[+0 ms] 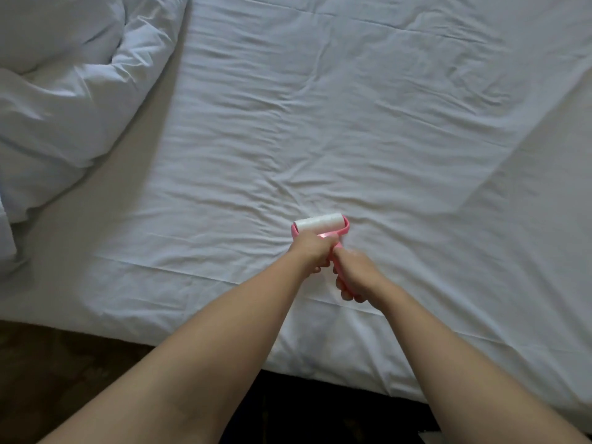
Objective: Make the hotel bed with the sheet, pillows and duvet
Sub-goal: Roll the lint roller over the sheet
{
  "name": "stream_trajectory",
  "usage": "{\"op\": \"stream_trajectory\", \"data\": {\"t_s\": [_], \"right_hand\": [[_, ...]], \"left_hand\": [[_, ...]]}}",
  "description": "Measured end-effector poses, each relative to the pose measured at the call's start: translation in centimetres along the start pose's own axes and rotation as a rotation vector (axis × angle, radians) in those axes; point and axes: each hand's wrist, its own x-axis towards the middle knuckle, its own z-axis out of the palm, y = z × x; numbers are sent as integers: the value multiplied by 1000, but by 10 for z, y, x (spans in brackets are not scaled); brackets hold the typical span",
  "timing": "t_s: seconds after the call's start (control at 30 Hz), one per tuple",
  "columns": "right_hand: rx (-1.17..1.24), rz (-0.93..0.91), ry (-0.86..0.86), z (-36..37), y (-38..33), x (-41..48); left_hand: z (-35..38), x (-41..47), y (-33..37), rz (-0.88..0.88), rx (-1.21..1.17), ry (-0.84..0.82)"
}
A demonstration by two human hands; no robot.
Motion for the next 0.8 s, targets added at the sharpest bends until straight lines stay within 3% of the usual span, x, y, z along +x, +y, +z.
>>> {"op": "stream_trajectory", "data": {"t_s": [0.17, 0.53, 0.8], "right_hand": [[-10, 59, 11, 23, 4, 14], [4, -102, 119, 28, -46, 81], [-23, -73, 182, 37, 7, 48]], "left_hand": [[-8, 26, -9, -46, 125, -27], [-49, 82, 41, 98, 163, 36], [-32, 62, 0, 112, 268, -110]]}}
